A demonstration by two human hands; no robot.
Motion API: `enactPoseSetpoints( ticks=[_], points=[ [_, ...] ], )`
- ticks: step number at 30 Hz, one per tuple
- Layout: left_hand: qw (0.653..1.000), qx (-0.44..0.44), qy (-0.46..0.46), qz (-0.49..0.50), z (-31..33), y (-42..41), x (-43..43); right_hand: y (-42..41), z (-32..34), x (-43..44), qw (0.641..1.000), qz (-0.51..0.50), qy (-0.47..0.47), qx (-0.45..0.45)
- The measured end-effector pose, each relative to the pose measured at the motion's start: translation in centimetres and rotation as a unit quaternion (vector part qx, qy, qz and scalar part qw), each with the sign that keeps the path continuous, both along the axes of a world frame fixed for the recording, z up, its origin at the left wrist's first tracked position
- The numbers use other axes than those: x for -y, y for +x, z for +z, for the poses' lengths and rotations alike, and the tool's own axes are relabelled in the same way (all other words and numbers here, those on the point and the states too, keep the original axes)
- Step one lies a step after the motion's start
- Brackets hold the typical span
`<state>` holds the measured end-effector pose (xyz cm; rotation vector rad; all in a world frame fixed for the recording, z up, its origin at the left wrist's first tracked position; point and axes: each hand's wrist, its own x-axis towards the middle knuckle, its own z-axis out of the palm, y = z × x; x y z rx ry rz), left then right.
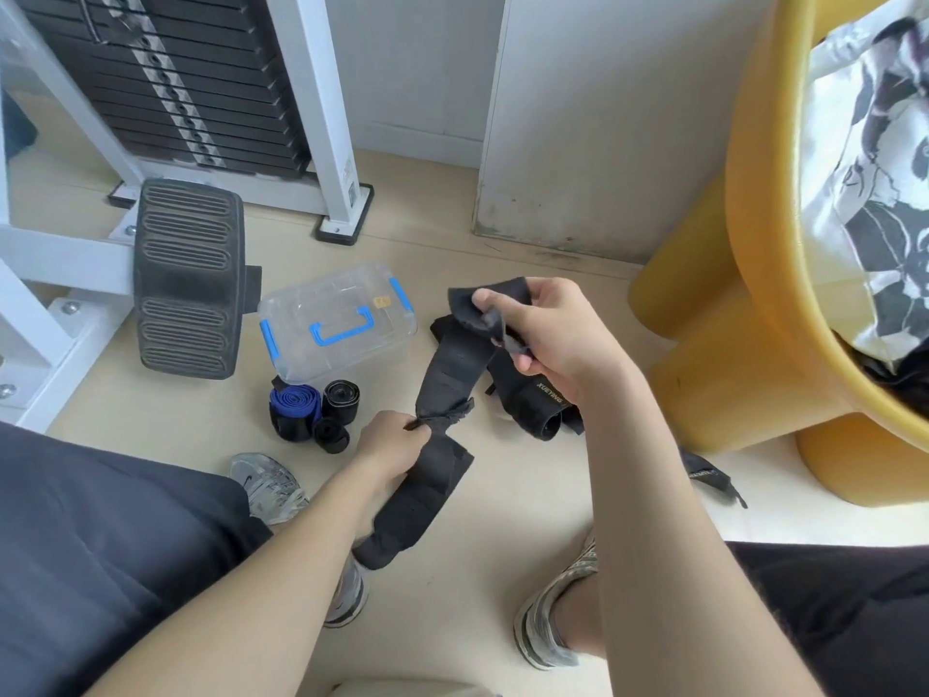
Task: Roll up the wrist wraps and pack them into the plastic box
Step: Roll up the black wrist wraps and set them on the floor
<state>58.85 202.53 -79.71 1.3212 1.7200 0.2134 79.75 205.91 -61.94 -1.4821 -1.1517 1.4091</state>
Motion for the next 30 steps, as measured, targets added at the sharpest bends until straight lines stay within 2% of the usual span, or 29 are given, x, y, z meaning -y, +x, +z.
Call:
enactPoseSetpoints(
  ticks=[3, 5, 7, 8, 9, 11, 14, 16, 18, 21, 23, 25, 28, 30],
  points=[
    [0.997, -0.025, -0.040, -0.055, -0.3, -0.4, -0.1, -1.0, 0.6, -0.1, 1.000, 0.019, 0.023, 0.007],
    [0.984, 0.011, -0.144, -0.104, -0.6, -0.8, 0.2, -1.5, 0.6, -0.1, 0.999, 0.024, 0.030, -0.001],
    [0.950, 0.045, -0.268, -0.155, -1.0, -1.4, 0.9, -1.7, 0.5, 0.0, 0.999, 0.026, 0.029, -0.005],
    [0.936, 0.043, -0.297, -0.183, -1.4, -1.6, 1.4, -1.7, 0.3, 0.0, 0.999, 0.024, 0.027, -0.003],
    [0.932, 0.035, -0.297, -0.204, -1.7, -1.8, 1.7, -1.7, 0.2, 0.0, 1.000, 0.020, 0.024, 0.001],
    [0.952, 0.041, -0.223, -0.207, -2.1, -1.7, 2.0, -1.7, -0.1, -0.3, 1.000, 0.004, 0.024, 0.008],
    [0.981, 0.085, -0.070, -0.160, -2.0, -1.1, 1.8, -1.8, -0.6, -0.8, 0.999, -0.029, 0.028, -0.006],
    [0.989, 0.099, -0.010, -0.112, -1.7, -0.5, 1.5, -1.8, -1.1, -0.8, 0.998, -0.050, 0.026, -0.017],
    [0.993, 0.072, 0.030, -0.089, -1.7, -0.2, 1.2, -1.7, -1.7, -0.6, 0.997, -0.067, 0.021, -0.018],
    [0.992, 0.028, 0.001, -0.123, -2.3, -0.4, 1.1, -1.3, -2.7, -0.2, 0.995, -0.093, -0.001, -0.023],
    [0.986, 0.038, -0.073, -0.146, -3.1, -0.6, 1.8, -1.1, -3.4, -0.1, 0.994, -0.108, -0.021, -0.018],
    [0.971, 0.012, -0.138, -0.196, -4.3, -0.7, 3.1, -1.0, -4.2, 0.0, 0.993, -0.110, -0.036, -0.007],
    [0.949, -0.046, -0.168, -0.262, -5.9, -1.0, 5.1, -1.0, -5.4, 0.0, 0.994, -0.096, -0.047, 0.007],
    [0.949, -0.053, -0.183, -0.253, -6.3, -1.3, 5.7, -1.2, -6.1, 0.0, 0.995, -0.087, -0.051, 0.002]
  ],
)
